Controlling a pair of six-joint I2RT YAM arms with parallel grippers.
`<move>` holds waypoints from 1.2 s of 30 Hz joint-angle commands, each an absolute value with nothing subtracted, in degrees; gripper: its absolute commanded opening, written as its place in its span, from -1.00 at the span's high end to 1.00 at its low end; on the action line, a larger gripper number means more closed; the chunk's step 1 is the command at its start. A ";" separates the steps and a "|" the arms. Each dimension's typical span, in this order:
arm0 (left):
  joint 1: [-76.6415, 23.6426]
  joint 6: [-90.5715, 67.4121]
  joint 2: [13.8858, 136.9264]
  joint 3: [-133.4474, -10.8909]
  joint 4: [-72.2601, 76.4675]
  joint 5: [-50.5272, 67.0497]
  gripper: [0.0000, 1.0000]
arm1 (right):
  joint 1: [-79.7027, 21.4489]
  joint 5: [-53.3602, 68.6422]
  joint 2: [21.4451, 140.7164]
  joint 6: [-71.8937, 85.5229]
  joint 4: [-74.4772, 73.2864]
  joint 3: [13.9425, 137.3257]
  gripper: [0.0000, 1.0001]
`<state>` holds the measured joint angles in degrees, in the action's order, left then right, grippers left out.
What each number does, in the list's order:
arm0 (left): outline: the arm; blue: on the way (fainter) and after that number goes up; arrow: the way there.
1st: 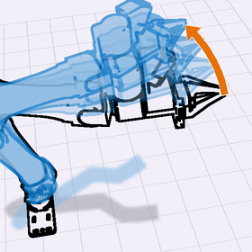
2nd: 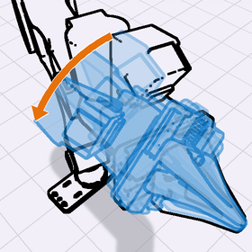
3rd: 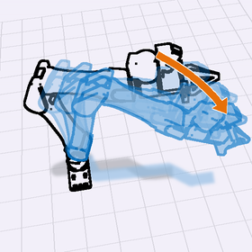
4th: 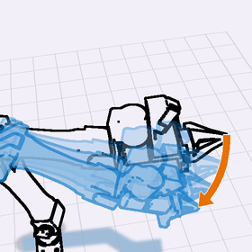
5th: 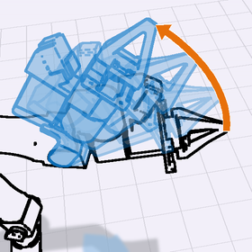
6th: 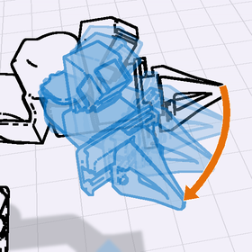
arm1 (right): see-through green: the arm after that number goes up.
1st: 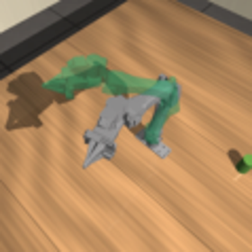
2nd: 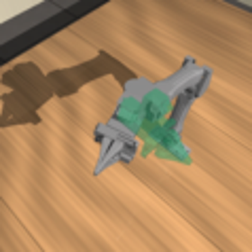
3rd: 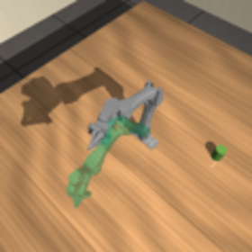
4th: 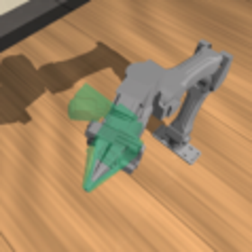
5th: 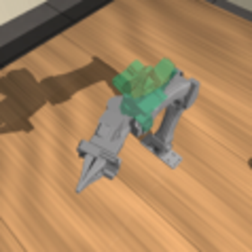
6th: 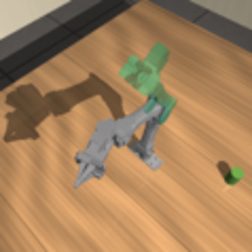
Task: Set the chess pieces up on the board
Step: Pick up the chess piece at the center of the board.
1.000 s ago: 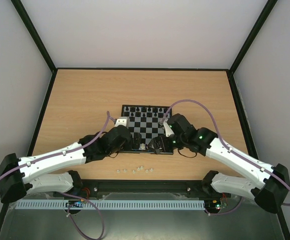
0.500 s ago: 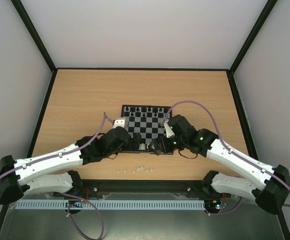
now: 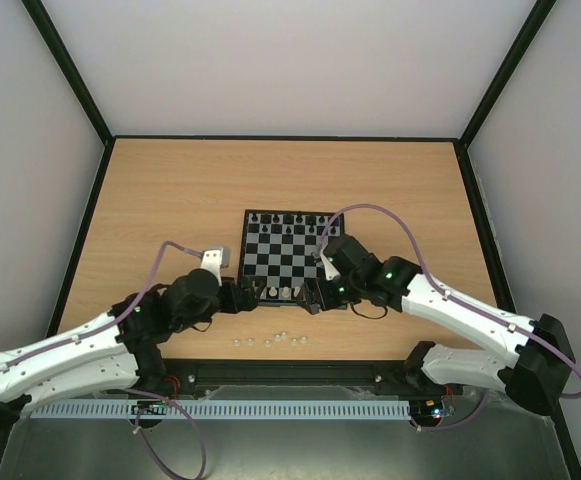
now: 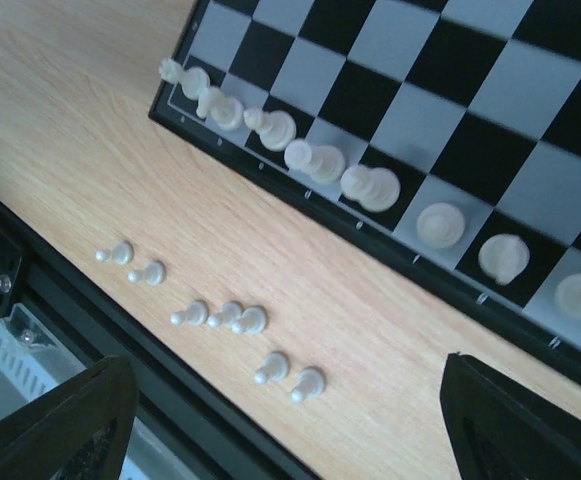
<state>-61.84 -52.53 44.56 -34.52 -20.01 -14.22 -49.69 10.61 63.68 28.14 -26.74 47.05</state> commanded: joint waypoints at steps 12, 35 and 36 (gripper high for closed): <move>-62.19 -47.55 34.72 -32.68 -21.69 -15.22 -0.99 | -67.21 -6.84 76.53 44.56 -35.27 48.59 0.07; -62.19 -47.54 27.89 -29.79 -22.23 -15.55 -0.98 | -73.65 -8.51 86.50 49.02 -36.72 51.47 0.39; -62.17 -47.55 27.33 -29.83 -22.63 -15.82 -0.98 | -73.65 -8.52 86.67 48.96 -36.61 51.43 0.42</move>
